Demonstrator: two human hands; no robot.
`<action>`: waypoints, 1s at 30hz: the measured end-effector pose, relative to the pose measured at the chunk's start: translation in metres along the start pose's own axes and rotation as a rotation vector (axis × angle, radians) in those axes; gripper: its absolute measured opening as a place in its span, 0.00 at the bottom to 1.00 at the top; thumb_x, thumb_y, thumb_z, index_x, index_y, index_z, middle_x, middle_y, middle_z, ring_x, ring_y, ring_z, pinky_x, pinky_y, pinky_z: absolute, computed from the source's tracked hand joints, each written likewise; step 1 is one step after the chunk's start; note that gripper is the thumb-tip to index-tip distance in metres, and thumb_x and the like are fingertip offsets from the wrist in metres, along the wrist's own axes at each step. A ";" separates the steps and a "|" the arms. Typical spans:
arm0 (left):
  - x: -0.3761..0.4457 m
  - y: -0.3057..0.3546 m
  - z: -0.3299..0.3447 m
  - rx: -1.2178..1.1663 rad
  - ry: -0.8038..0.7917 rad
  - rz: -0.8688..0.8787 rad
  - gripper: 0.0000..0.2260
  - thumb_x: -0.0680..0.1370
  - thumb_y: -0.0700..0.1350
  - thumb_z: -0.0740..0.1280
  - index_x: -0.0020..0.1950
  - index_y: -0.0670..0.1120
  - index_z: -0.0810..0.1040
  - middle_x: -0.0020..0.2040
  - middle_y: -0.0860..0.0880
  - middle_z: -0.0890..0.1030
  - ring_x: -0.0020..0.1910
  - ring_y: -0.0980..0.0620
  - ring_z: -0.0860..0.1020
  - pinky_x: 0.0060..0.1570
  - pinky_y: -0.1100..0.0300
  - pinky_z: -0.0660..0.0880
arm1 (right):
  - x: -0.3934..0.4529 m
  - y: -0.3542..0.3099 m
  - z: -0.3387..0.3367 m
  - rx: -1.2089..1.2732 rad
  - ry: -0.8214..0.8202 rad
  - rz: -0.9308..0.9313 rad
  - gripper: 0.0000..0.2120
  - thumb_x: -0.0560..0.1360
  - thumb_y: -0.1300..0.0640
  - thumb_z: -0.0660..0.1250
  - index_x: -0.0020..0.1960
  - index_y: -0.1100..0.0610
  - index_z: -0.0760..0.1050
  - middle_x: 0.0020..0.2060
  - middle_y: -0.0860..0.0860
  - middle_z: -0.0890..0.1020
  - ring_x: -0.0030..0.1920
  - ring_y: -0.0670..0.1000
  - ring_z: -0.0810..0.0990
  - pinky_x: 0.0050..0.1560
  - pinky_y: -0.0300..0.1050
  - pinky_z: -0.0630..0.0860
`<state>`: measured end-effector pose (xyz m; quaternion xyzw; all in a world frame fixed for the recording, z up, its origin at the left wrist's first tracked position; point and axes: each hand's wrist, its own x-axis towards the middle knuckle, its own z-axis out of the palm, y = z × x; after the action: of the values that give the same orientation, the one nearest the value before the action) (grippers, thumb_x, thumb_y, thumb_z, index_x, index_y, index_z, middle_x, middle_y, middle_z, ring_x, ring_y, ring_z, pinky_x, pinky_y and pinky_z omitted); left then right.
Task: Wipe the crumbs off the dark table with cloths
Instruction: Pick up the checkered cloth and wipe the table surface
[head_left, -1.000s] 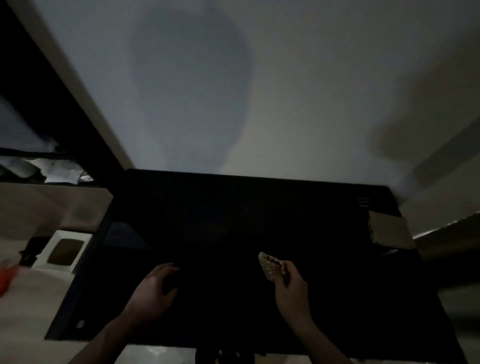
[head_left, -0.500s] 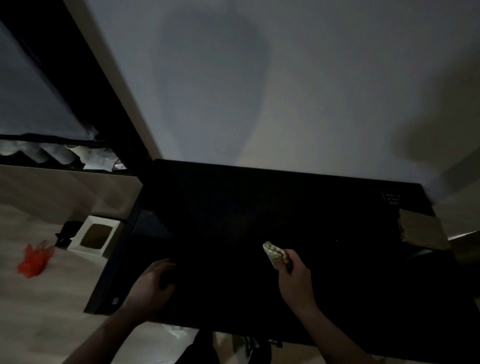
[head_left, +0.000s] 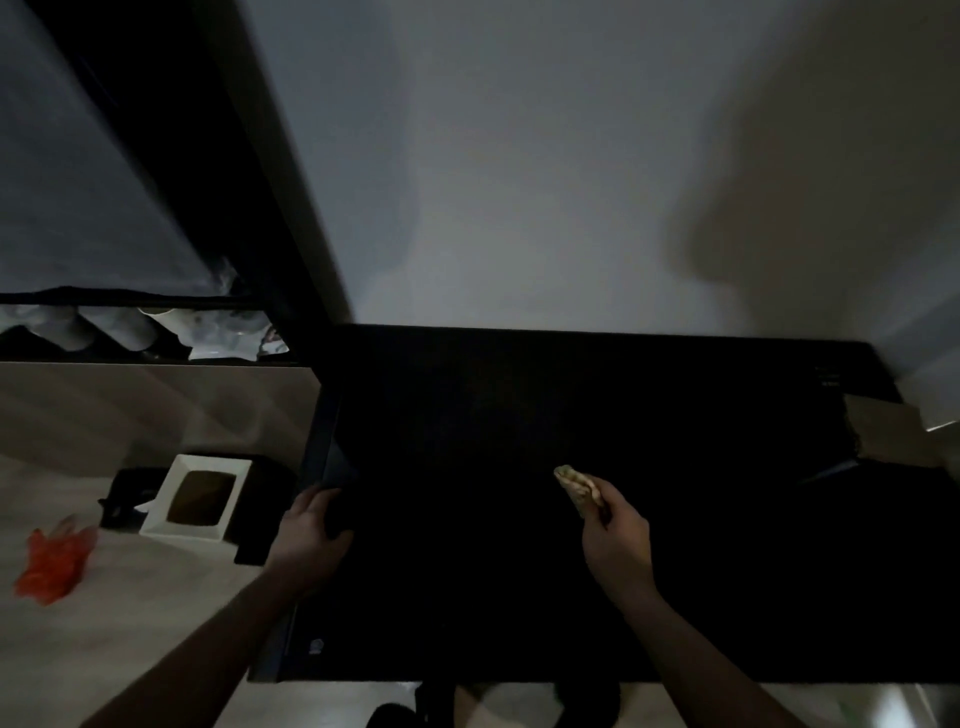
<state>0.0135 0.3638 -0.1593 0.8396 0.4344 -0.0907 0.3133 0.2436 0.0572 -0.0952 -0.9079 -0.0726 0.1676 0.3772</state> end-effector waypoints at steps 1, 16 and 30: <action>0.010 -0.008 -0.001 -0.009 0.016 -0.038 0.31 0.72 0.49 0.73 0.74 0.46 0.70 0.75 0.43 0.67 0.71 0.40 0.70 0.69 0.49 0.69 | 0.001 -0.009 0.005 0.012 -0.012 0.033 0.15 0.82 0.56 0.65 0.67 0.44 0.79 0.56 0.43 0.84 0.59 0.47 0.81 0.65 0.47 0.77; 0.090 -0.048 0.039 -0.260 0.160 -0.318 0.28 0.82 0.57 0.57 0.81 0.55 0.54 0.75 0.41 0.67 0.66 0.32 0.73 0.64 0.42 0.71 | 0.109 -0.085 0.093 -0.003 -0.036 0.135 0.19 0.83 0.57 0.62 0.73 0.45 0.75 0.66 0.47 0.81 0.66 0.51 0.80 0.73 0.50 0.73; 0.092 -0.043 0.042 -0.153 0.250 -0.380 0.29 0.80 0.62 0.55 0.79 0.61 0.51 0.73 0.49 0.72 0.64 0.40 0.78 0.57 0.46 0.77 | 0.182 -0.122 0.268 -0.317 -0.496 -0.431 0.24 0.82 0.47 0.60 0.75 0.53 0.72 0.78 0.58 0.65 0.78 0.63 0.61 0.79 0.57 0.60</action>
<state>0.0406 0.4189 -0.2512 0.7212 0.6257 -0.0103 0.2971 0.3167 0.3670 -0.2308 -0.8508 -0.3767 0.2859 0.2292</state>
